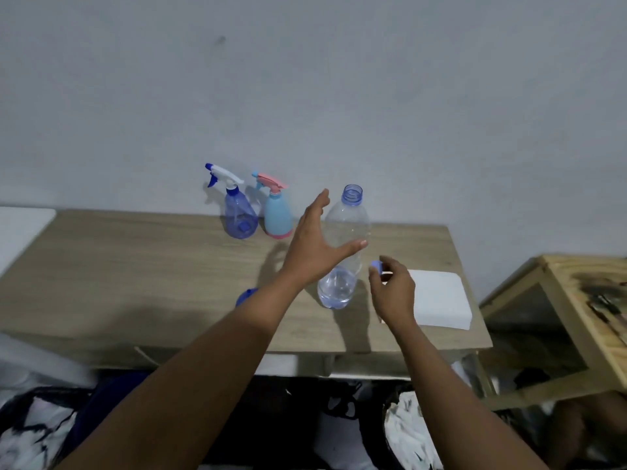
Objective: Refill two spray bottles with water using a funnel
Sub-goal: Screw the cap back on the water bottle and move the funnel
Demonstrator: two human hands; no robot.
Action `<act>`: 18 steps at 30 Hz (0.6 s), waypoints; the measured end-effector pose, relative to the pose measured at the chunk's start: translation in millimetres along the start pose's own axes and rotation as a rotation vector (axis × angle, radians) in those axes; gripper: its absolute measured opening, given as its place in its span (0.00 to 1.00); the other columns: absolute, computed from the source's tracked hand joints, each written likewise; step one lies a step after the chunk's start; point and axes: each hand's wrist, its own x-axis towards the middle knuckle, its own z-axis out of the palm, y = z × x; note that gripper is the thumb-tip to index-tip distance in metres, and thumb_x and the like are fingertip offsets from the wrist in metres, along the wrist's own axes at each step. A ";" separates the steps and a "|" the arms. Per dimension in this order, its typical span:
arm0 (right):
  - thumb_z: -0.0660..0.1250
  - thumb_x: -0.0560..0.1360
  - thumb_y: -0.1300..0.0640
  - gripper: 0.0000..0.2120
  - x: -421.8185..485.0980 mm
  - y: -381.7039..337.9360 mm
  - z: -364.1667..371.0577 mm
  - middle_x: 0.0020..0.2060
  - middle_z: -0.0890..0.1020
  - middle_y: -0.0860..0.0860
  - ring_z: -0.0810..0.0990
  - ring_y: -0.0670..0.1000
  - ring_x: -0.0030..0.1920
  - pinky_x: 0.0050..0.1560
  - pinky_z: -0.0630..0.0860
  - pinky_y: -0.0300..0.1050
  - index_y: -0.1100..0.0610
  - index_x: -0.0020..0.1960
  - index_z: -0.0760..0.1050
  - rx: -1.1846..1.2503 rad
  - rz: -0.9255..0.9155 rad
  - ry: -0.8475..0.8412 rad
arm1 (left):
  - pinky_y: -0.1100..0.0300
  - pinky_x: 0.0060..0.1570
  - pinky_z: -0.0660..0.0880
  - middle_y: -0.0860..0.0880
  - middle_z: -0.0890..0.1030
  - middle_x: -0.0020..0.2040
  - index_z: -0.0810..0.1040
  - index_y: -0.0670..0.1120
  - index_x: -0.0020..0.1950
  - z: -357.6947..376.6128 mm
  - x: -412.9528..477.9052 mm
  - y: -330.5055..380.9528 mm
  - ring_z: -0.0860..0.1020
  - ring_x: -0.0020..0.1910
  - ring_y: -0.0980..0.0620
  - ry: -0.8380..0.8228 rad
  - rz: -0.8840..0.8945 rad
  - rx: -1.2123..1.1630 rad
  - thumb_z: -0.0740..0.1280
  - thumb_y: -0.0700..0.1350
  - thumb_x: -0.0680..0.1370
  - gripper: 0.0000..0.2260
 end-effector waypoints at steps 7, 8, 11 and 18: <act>0.67 0.81 0.54 0.14 38.9 -107.6 -51.6 0.60 0.79 0.48 0.81 0.43 0.53 0.53 0.81 0.45 0.54 0.66 0.76 0.159 -0.436 -0.122 | 0.55 0.66 0.72 0.55 0.72 0.70 0.65 0.51 0.74 12.2 -1.3 4.1 0.72 0.65 0.55 0.056 -0.015 -0.023 0.78 0.54 0.69 0.37; 0.66 0.81 0.55 0.14 40.7 -117.2 -55.4 0.60 0.78 0.48 0.80 0.42 0.52 0.52 0.80 0.41 0.54 0.66 0.76 0.127 -0.502 -0.158 | 0.56 0.65 0.72 0.55 0.72 0.70 0.65 0.51 0.74 12.2 -1.7 4.9 0.72 0.65 0.55 0.061 -0.017 -0.023 0.77 0.53 0.70 0.37; 0.66 0.81 0.56 0.15 43.8 -138.4 -63.7 0.60 0.78 0.49 0.78 0.41 0.49 0.49 0.72 0.27 0.55 0.67 0.76 -0.050 -0.669 -0.262 | 0.57 0.65 0.72 0.56 0.72 0.70 0.65 0.51 0.74 12.5 -1.4 6.6 0.72 0.65 0.55 0.058 -0.040 -0.010 0.77 0.53 0.70 0.37; 0.62 0.82 0.62 0.16 52.9 -165.4 -74.3 0.64 0.76 0.51 0.77 0.50 0.59 0.53 0.65 0.32 0.55 0.69 0.76 -0.447 -0.808 -0.429 | 0.63 0.61 0.69 0.53 0.73 0.70 0.65 0.49 0.74 13.6 -3.9 13.6 0.72 0.65 0.56 0.078 -0.067 -0.010 0.78 0.51 0.70 0.37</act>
